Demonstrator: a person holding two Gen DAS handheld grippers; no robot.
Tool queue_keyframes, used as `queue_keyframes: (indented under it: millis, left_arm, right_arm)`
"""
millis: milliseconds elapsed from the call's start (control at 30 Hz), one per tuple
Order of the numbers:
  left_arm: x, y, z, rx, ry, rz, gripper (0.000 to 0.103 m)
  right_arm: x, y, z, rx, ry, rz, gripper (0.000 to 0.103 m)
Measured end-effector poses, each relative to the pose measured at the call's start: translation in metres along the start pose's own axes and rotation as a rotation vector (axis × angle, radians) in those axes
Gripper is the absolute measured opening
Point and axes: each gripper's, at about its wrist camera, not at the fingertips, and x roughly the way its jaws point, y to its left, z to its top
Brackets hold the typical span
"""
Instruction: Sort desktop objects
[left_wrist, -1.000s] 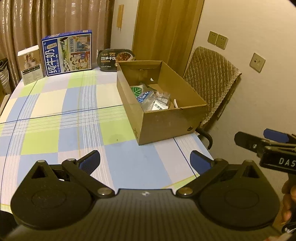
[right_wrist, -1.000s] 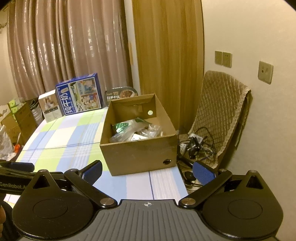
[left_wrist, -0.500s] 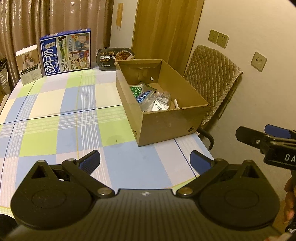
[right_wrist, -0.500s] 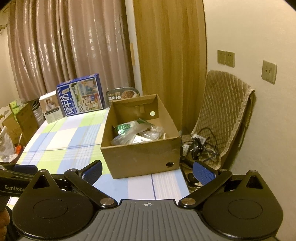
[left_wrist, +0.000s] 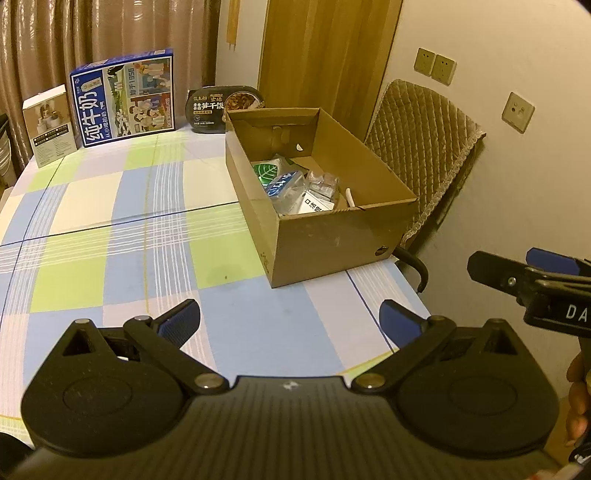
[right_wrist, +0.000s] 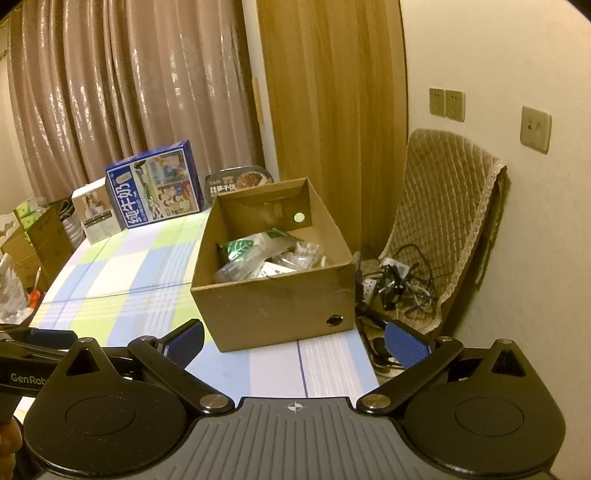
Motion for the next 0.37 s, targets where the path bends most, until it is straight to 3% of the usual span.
queue_keyframes:
  millis: [367]
  left_arm:
    - [0.0034, -0.0021, 0.0, 0.011, -0.009, -0.001, 0.101]
  right_arm:
    - [0.0026, -0.0016, -0.0017, 0.004, 0.006, -0.001, 0.101]
